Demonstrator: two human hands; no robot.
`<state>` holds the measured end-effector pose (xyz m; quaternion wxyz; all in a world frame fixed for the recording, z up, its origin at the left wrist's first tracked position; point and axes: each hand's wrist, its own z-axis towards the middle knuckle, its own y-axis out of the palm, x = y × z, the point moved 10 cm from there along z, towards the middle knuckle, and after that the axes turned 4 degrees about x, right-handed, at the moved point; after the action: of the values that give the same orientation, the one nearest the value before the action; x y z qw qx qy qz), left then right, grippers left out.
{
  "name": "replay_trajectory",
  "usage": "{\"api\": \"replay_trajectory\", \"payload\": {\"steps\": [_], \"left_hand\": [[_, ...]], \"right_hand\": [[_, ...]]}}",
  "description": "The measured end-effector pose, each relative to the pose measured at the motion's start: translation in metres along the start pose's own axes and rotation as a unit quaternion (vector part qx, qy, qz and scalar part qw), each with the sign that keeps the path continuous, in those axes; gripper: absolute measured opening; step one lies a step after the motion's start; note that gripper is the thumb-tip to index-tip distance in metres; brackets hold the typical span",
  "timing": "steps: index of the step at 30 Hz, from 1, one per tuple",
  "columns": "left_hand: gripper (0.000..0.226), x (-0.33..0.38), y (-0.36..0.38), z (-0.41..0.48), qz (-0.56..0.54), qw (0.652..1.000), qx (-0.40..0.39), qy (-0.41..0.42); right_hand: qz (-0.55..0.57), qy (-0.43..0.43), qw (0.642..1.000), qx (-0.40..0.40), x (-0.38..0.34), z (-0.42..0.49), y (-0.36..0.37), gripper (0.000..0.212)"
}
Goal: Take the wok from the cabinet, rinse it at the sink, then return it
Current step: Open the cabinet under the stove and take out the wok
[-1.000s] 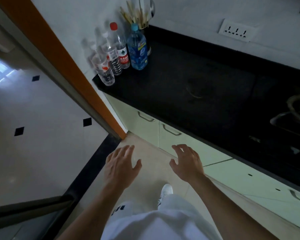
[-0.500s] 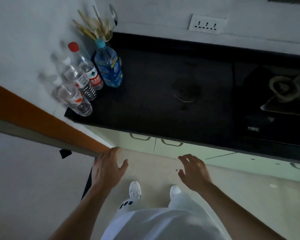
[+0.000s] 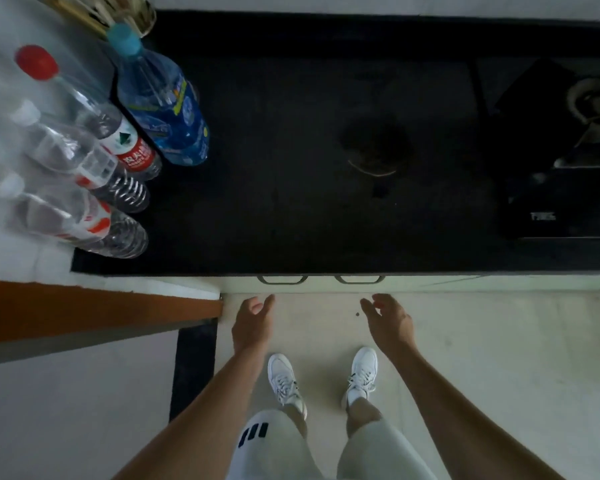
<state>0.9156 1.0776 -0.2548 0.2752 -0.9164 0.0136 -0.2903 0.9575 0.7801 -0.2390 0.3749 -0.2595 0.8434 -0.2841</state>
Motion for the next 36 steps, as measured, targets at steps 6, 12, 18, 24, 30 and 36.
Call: {"api": "replay_trajectory", "payload": {"steps": [6, 12, 18, 24, 30, 36], "left_hand": [[0.05, 0.001, 0.028, 0.026, -0.07, 0.997, 0.036, -0.015], [0.03, 0.011, 0.036, 0.04, -0.086, 0.993, 0.085, 0.002], [0.034, -0.002, 0.03, 0.027, -0.097, 0.99, 0.099, 0.001], [0.063, -0.025, 0.018, 0.006, -0.119, 0.99, 0.071, 0.007], [0.111, -0.059, -0.013, -0.006, -0.09, 0.989, 0.101, 0.066], [0.114, -0.085, -0.031, -0.036, -0.031, 0.987, 0.122, 0.103]], "right_hand": [[0.122, 0.057, 0.99, 0.038, 0.004, 0.025, 0.03, 0.049], [0.23, 0.138, 0.961, 0.073, 0.014, 0.044, 0.043, 0.031], [0.252, 0.132, 0.952, 0.116, 0.02, 0.033, 0.04, 0.027], [0.233, 0.11, 0.958, 0.124, 0.034, 0.011, 0.03, 0.031], [0.206, 0.096, 0.965, 0.133, 0.064, -0.009, 0.025, 0.024], [0.153, 0.073, 0.977, 0.128, 0.111, -0.036, 0.015, 0.039]]}}
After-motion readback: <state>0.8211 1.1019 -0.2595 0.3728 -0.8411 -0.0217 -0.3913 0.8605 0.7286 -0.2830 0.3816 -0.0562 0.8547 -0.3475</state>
